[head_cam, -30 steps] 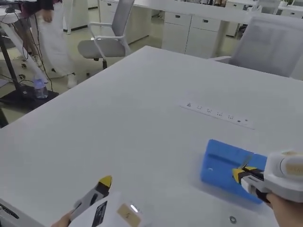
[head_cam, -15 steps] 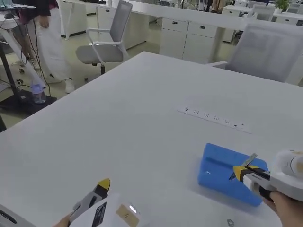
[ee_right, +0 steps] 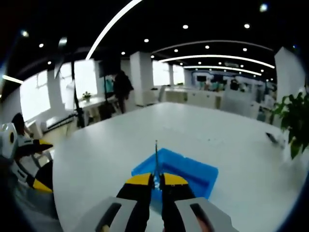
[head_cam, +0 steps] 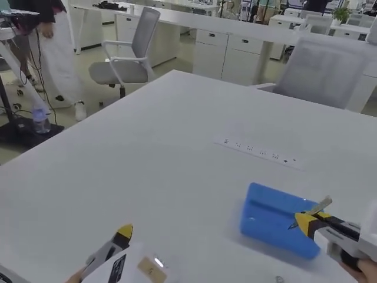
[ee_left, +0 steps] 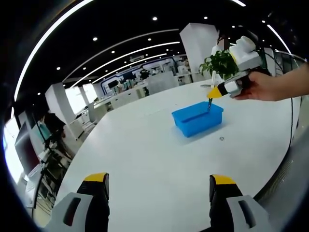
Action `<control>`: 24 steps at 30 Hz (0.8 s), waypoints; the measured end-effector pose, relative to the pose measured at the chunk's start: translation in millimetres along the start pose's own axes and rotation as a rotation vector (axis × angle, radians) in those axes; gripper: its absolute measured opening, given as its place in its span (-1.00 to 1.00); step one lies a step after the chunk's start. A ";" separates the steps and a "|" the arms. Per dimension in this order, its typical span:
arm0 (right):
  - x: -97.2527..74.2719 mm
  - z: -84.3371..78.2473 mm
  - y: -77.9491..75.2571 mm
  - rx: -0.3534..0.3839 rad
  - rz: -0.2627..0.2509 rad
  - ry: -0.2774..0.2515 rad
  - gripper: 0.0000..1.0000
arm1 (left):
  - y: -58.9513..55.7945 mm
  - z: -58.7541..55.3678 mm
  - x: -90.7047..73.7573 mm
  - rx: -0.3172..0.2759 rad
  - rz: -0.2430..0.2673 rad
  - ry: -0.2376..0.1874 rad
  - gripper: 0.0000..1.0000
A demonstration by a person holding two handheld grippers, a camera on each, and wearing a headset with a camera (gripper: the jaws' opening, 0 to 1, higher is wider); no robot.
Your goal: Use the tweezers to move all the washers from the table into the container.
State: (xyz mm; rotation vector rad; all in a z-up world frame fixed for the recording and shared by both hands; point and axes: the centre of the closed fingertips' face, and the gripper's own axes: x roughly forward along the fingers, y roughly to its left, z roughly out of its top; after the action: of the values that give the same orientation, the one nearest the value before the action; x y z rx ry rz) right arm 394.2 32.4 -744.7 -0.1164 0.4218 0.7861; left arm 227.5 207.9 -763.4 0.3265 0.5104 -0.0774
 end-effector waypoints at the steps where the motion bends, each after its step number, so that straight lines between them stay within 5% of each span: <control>1: -2.2 -1.3 2.8 0.003 0.006 0.003 -0.92 | -0.2 0.0 0.0 0.000 -0.001 0.000 0.74; 18: -7.8 -64.0 20.7 0.064 0.023 0.105 -0.93 | -1.4 -0.7 0.3 0.003 -0.005 0.005 0.74; 24: -5.0 -76.4 22.4 0.026 0.015 0.141 -0.93 | -1.7 -0.8 0.3 0.005 -0.006 0.006 0.74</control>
State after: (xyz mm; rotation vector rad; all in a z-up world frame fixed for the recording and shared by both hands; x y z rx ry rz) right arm 350.5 25.3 -811.0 -0.1445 0.5666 0.7896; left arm 227.2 206.5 -764.7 0.3305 0.5173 -0.0840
